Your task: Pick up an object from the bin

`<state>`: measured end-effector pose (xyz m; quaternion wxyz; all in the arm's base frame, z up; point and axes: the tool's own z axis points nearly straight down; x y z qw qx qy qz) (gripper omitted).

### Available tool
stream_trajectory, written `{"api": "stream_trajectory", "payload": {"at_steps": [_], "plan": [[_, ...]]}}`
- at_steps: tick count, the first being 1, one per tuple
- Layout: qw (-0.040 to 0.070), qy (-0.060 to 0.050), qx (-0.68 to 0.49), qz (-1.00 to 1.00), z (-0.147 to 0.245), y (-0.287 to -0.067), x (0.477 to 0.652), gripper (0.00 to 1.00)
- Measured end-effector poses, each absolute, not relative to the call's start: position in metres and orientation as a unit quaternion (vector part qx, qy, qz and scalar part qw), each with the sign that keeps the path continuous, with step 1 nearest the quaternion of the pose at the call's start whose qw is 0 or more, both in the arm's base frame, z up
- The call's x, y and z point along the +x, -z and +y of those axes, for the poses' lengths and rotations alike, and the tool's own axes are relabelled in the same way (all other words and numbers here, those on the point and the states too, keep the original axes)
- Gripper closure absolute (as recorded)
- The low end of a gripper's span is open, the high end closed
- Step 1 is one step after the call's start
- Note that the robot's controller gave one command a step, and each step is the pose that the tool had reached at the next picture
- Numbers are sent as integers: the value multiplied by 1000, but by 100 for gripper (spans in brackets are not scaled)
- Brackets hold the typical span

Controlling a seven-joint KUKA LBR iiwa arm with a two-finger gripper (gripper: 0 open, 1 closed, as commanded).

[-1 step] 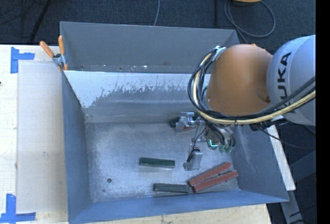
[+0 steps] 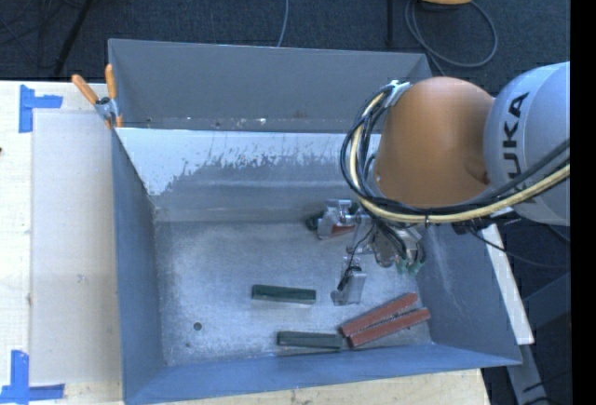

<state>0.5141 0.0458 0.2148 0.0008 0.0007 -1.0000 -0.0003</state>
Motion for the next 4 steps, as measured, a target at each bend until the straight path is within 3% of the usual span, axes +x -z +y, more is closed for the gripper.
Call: {"api": "stream_trajectory", "payload": {"at_steps": [1,2,3,4], "plan": [[-2,1,-20,-1000,69,-137,522,0],[4,0,-34,-999,75,-109,520,0],[1,0,-134,-991,82,-135,516,0],[-1,0,-144,-990,92,-84,518,0]]}}
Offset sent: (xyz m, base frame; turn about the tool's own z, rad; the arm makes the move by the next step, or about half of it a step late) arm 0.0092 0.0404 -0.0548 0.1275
